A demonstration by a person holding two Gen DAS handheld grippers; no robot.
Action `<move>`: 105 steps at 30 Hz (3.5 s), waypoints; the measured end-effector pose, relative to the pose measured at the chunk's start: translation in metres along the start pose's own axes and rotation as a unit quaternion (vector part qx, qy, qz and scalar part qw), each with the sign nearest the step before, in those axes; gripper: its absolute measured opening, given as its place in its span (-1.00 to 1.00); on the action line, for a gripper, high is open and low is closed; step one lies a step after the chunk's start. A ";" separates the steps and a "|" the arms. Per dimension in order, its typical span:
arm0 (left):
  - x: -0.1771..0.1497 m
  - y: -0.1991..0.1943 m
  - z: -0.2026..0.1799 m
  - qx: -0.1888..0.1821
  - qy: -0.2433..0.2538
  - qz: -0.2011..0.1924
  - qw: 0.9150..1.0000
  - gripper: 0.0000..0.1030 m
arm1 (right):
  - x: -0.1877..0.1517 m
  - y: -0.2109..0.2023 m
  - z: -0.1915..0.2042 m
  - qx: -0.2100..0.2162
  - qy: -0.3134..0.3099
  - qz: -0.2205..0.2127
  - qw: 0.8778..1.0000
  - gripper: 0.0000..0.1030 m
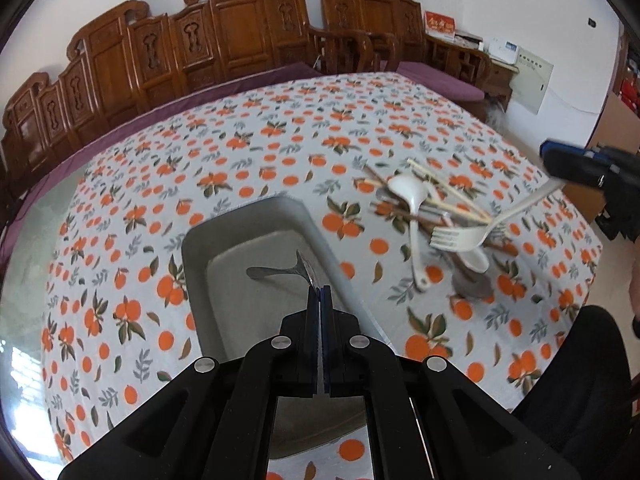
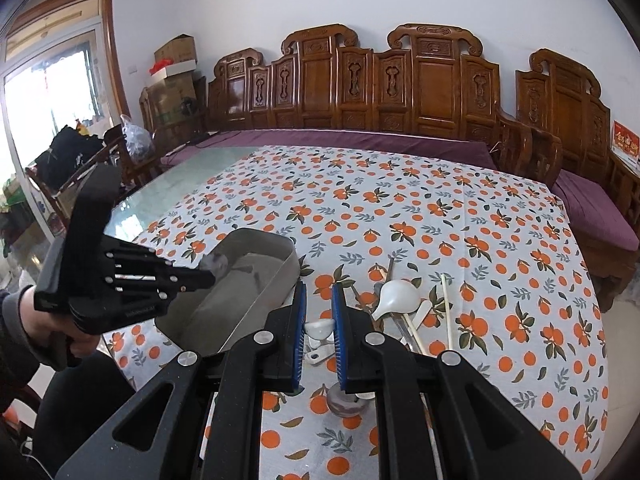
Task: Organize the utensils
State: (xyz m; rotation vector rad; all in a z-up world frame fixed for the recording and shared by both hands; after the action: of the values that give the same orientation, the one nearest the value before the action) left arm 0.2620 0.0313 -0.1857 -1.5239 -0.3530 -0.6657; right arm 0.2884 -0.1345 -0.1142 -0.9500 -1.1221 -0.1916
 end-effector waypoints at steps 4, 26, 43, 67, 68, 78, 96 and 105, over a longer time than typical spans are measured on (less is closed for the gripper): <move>-0.012 0.006 0.005 0.002 -0.003 0.009 1.000 -1.00 | 0.002 0.003 0.004 -0.002 -0.002 -0.001 1.000 -0.72; -0.038 -0.003 0.054 0.013 -0.060 0.032 0.998 -0.65 | 0.035 0.041 0.065 0.018 -0.021 0.001 1.000 -0.72; -0.052 -0.060 0.101 0.022 -0.106 -0.014 0.994 -0.60 | 0.045 0.158 0.104 -0.026 -0.035 0.045 0.998 -0.73; -0.057 -0.074 0.103 0.015 -0.118 -0.040 0.992 -0.58 | -0.004 0.160 0.129 0.020 -0.010 0.108 0.994 -0.30; -0.057 -0.074 0.102 0.015 -0.118 -0.041 0.992 -0.58 | -0.002 0.155 0.128 0.025 -0.009 0.104 0.994 -0.30; -0.046 -0.086 0.080 0.022 -0.102 -0.058 0.993 -0.16 | -0.010 0.085 0.091 0.018 -0.011 0.072 0.997 -0.30; -0.011 -0.072 -0.003 0.005 -0.062 -0.066 0.996 0.45 | -0.046 0.029 -0.047 -0.055 0.042 0.062 0.996 -0.30; -0.005 -0.034 -0.039 -0.011 -0.055 -0.038 0.998 0.45 | -0.075 0.059 -0.081 -0.052 0.083 0.083 0.992 -0.30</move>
State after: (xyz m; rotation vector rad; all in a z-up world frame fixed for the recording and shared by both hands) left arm 0.2309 -0.0032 -0.1633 -1.5779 -0.4908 -0.6471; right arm 0.3421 -0.1807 -0.2172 -1.0947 -0.8837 -0.1915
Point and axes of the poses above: each gripper's, at about its wrist camera, not at the fingertips, and y roughly the way its jaws point, z to its left, x to its top, the point moved 5 cm from there along y, roughly the way its jaws point, and after that the axes turned 1 degree about x, right-handed, at the moved point
